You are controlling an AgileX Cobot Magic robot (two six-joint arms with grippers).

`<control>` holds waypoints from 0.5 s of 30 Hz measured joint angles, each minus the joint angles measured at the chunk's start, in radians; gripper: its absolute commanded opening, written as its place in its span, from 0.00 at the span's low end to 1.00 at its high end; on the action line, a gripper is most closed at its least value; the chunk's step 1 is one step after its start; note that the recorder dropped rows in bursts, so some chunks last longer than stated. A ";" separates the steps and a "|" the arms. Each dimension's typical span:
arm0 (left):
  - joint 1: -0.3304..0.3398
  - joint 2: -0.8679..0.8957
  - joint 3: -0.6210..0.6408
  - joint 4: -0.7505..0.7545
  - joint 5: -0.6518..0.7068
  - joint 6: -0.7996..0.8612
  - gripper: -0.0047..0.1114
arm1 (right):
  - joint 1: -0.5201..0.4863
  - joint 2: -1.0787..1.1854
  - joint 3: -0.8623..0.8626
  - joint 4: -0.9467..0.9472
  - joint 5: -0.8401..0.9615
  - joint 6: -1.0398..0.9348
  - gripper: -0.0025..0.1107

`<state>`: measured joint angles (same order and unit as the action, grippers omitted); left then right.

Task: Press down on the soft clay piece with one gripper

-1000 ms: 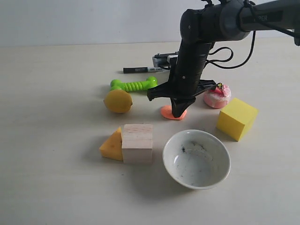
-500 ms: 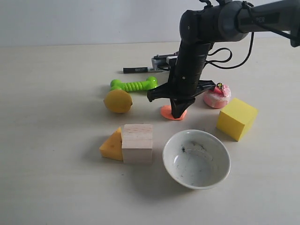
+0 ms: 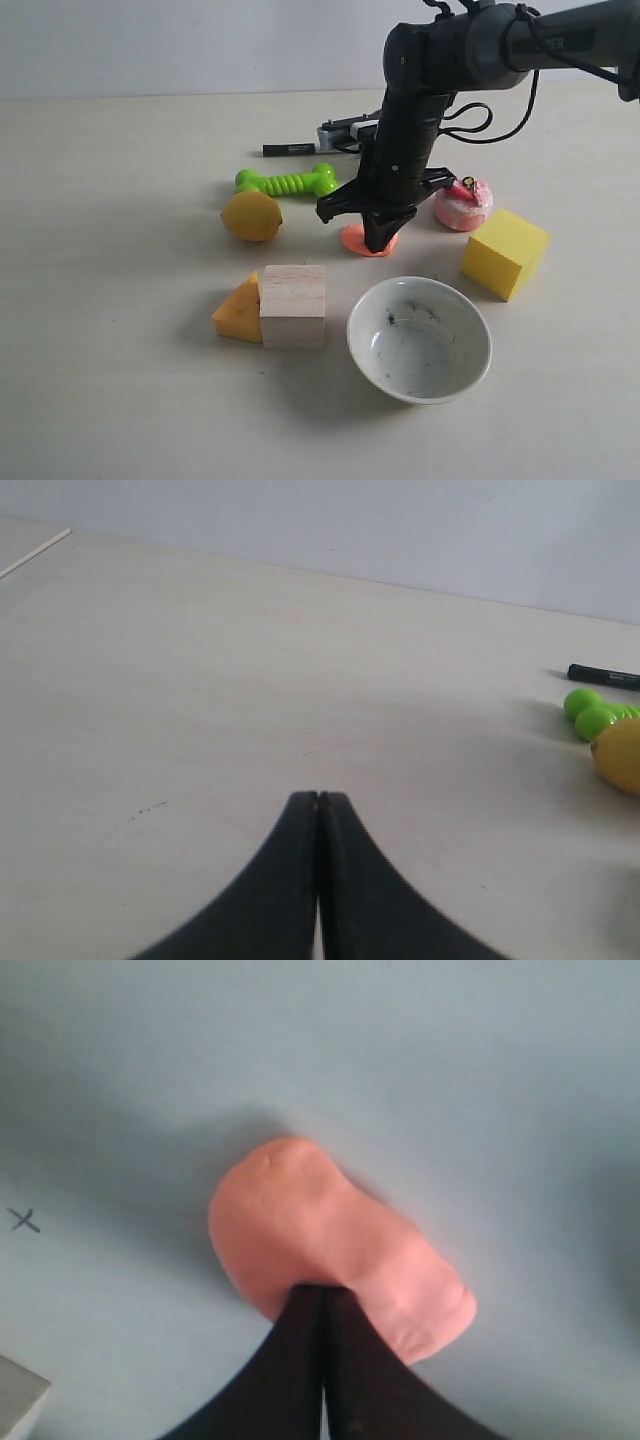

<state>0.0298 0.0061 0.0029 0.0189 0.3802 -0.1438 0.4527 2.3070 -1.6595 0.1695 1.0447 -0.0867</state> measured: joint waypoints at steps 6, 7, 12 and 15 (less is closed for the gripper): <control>0.000 0.000 0.000 0.000 0.000 0.000 0.04 | 0.000 0.004 0.000 0.000 -0.002 -0.029 0.02; 0.000 0.000 0.000 0.000 0.000 0.000 0.04 | 0.000 0.006 0.000 -0.002 -0.002 -0.031 0.02; 0.000 0.000 0.000 0.000 0.000 0.000 0.04 | 0.000 0.017 -0.006 -0.008 0.004 -0.038 0.02; 0.000 0.000 0.000 0.000 0.000 0.000 0.04 | 0.000 0.019 -0.009 -0.010 0.006 -0.038 0.02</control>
<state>0.0298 0.0061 0.0029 0.0189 0.3802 -0.1438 0.4527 2.3257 -1.6682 0.1597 1.0509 -0.1244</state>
